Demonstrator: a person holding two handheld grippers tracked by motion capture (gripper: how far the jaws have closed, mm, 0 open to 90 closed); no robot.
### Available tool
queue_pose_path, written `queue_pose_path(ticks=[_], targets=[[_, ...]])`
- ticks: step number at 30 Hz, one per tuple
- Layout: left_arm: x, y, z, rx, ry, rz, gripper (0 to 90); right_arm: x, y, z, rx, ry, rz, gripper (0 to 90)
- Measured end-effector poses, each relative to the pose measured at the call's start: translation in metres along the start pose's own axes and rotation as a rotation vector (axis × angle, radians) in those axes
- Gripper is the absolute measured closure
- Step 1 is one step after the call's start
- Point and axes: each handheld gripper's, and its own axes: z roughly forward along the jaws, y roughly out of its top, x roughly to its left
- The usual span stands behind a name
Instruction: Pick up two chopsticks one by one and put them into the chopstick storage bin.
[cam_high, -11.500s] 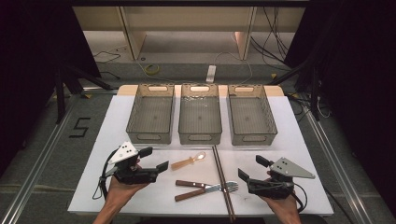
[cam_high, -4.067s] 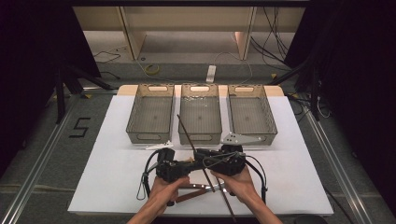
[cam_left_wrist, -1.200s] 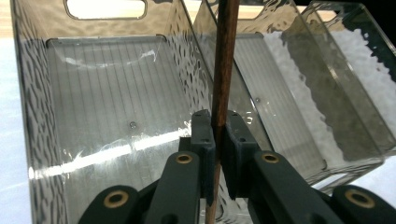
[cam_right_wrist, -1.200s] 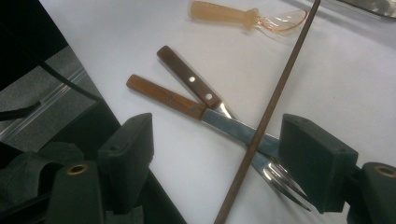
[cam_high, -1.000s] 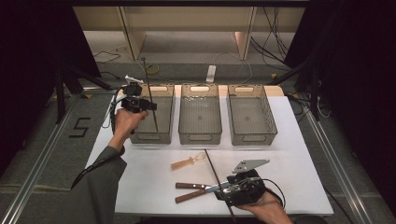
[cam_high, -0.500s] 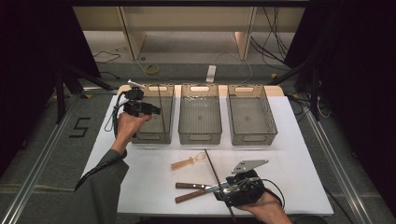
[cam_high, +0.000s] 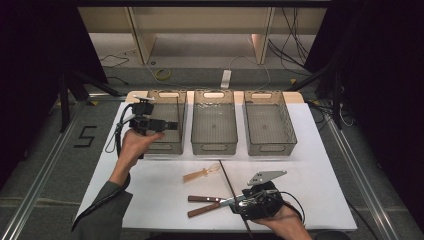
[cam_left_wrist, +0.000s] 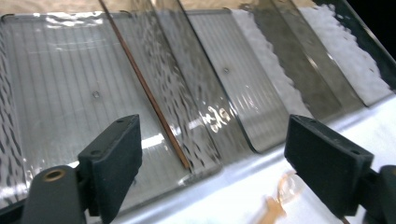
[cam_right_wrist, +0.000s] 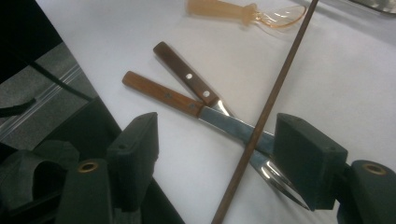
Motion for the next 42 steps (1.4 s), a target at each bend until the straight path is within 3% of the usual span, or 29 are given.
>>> queue_pose_path(ticks=[3, 8, 15, 17, 21, 27, 32, 42], targets=[[-0.002, -0.010, -0.008, -0.020, -0.001, 0.011, 16.9, 0.000, 0.002, 0.000, 0.003, -0.017, -0.006, 34.2], [-0.014, -0.029, -0.016, -0.045, 0.002, 0.079, 16.8, 0.000, 0.003, 0.003, 0.036, -0.039, -0.022, 37.2], [-0.023, -0.064, -0.014, -0.014, 0.001, 0.169, 16.0, 0.003, -0.001, 0.010, 0.101, -0.077, -0.047, 46.5], [-0.022, -0.072, -0.013, -0.012, -0.004, 0.167, 15.9, 0.004, -0.003, 0.012, 0.123, -0.086, -0.077, 48.9], [-0.025, -0.085, -0.012, -0.011, -0.021, 0.186, 15.9, 0.004, -0.005, 0.015, 0.162, -0.099, -0.075, 51.4], [-0.028, -0.102, -0.005, -0.010, -0.005, 0.222, 15.9, 0.004, -0.007, 0.020, 0.210, -0.098, -0.079, 58.3], [-0.032, -0.107, -0.005, -0.015, -0.016, 0.232, 15.9, 0.004, -0.008, 0.023, 0.269, -0.110, -0.090, 62.5], [-0.035, -0.117, -0.012, -0.043, -0.015, 0.243, 16.0, 0.003, -0.003, 0.030, 0.317, -0.117, -0.103, 69.6]])
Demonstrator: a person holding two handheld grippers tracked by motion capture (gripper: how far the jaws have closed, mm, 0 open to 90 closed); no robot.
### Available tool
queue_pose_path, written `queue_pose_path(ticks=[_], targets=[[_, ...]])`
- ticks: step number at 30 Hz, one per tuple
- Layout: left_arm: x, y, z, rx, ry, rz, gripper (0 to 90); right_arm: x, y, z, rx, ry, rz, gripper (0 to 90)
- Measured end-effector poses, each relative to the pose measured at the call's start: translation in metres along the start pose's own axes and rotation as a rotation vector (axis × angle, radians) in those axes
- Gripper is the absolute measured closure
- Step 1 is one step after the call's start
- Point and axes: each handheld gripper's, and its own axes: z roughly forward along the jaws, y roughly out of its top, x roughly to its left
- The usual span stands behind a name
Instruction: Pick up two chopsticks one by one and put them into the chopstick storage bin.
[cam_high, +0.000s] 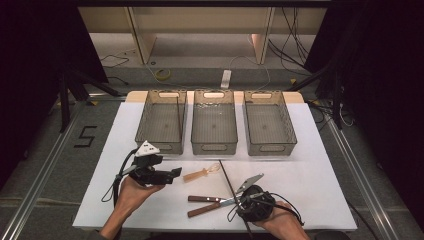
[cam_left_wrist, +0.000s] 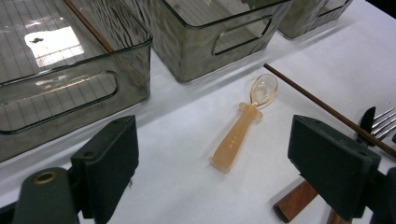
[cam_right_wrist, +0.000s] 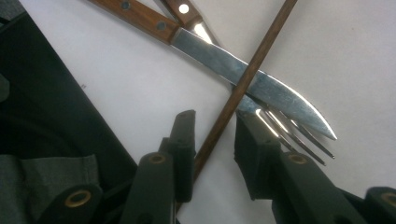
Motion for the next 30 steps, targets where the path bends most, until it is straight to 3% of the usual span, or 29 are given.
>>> queue_pose_path(ticks=[22, 26, 30], targets=[[-0.008, -0.005, -0.001, 0.002, -0.022, 0.018, 16.0, 0.012, 0.006, 0.010, 0.077, -0.029, -0.045, 77.3], [-0.008, -0.006, -0.001, 0.002, -0.026, 0.018, 16.0, 0.011, 0.006, 0.010, 0.070, -0.043, -0.048, 83.6], [-0.009, -0.006, -0.001, 0.002, -0.023, 0.018, 16.0, 0.012, 0.006, 0.010, 0.067, -0.044, -0.051, 84.3]])
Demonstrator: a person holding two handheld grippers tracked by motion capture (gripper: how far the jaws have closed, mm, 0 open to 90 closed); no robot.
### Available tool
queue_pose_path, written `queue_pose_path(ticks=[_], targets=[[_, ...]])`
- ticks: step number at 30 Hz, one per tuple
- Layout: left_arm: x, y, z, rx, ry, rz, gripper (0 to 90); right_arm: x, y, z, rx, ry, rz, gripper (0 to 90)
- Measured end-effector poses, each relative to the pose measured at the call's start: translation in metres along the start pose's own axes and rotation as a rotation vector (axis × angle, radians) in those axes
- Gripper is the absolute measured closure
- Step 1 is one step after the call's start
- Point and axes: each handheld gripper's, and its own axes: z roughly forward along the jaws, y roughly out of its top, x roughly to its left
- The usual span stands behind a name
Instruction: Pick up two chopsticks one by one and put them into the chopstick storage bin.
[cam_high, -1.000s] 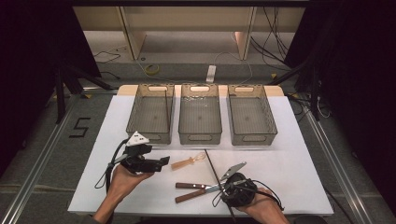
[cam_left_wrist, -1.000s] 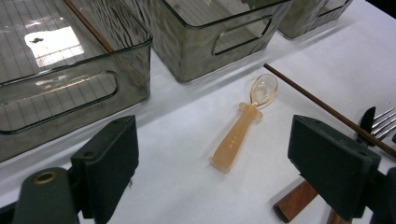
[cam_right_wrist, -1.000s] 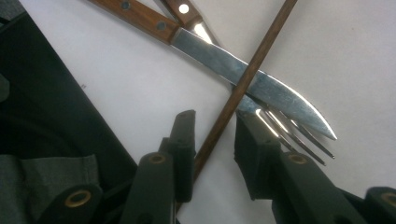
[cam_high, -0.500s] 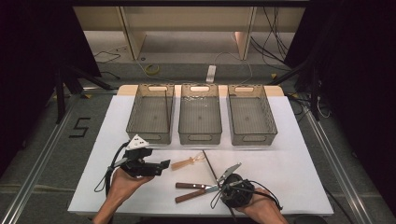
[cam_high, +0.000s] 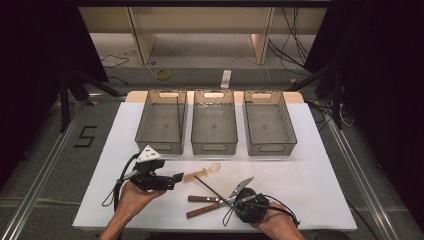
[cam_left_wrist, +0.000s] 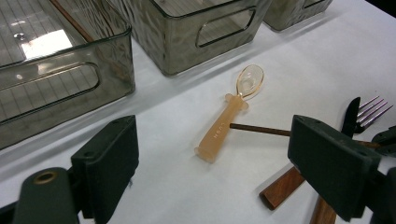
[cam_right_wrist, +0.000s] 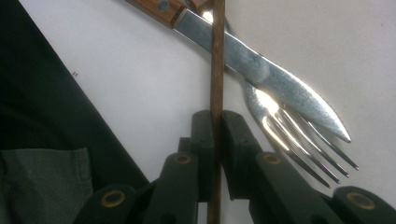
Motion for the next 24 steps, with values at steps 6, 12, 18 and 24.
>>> queue_pose_path(ticks=[6, 12, 18, 24], targets=[[0.001, 0.000, 0.000, -0.001, -0.008, -0.007, 16.0, -0.002, 0.000, -0.003, -0.036, -0.008, -0.002, 85.0], [0.000, 0.001, -0.001, -0.016, -0.027, -0.031, 16.0, -0.010, 0.000, -0.017, -0.126, -0.007, 0.015, 85.1], [-0.005, 0.000, 0.000, -0.029, -0.061, -0.044, 16.0, -0.014, 0.004, -0.025, -0.229, -0.014, 0.039, 85.1], [-0.016, 0.000, 0.004, -0.046, -0.120, -0.073, 16.0, -0.011, 0.011, -0.030, -0.289, -0.009, 0.037, 85.1]])
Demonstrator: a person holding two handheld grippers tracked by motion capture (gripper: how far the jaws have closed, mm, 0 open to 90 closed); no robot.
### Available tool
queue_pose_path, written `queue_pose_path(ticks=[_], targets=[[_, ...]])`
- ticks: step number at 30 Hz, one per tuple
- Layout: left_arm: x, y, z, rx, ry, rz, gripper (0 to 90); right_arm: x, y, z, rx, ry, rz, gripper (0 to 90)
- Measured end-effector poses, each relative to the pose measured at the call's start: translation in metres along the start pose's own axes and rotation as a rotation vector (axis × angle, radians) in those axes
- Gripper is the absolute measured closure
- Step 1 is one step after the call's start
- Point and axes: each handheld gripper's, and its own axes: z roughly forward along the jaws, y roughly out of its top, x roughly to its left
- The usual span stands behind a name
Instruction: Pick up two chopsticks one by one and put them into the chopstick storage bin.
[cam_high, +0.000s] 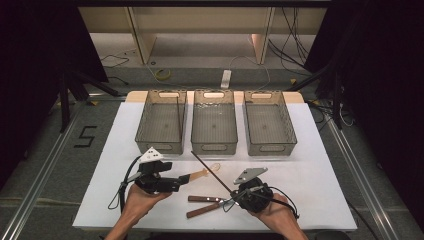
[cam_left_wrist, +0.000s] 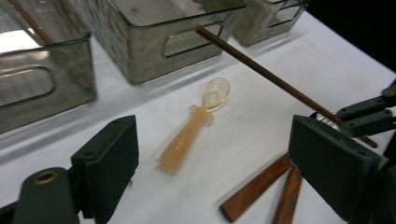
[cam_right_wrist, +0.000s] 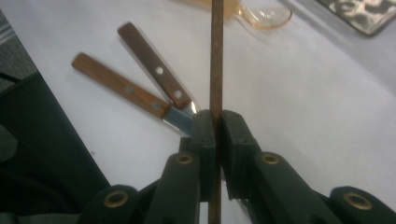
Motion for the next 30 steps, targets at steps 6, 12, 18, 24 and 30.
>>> queue_pose_path(ticks=[6, 12, 18, 24, 30], targets=[[-0.006, 0.000, 0.008, -0.026, -0.097, -0.095, 16.2, 0.005, 0.010, 0.001, -0.052, 0.007, -0.003, 85.1], [-0.012, -0.001, 0.015, -0.039, -0.155, -0.153, 17.3, 0.011, 0.019, 0.004, -0.100, 0.026, -0.007, 85.1], [-0.017, -0.001, 0.021, -0.045, -0.174, -0.174, 19.7, 0.018, 0.025, 0.008, -0.127, 0.041, -0.016, 85.1], [-0.020, -0.002, 0.024, -0.060, -0.200, -0.208, 26.0, 0.022, 0.027, 0.009, -0.155, 0.052, -0.020, 85.0], [-0.018, -0.002, 0.024, -0.080, -0.229, -0.243, 39.0, 0.026, 0.029, 0.011, -0.170, 0.056, -0.023, 85.0]])
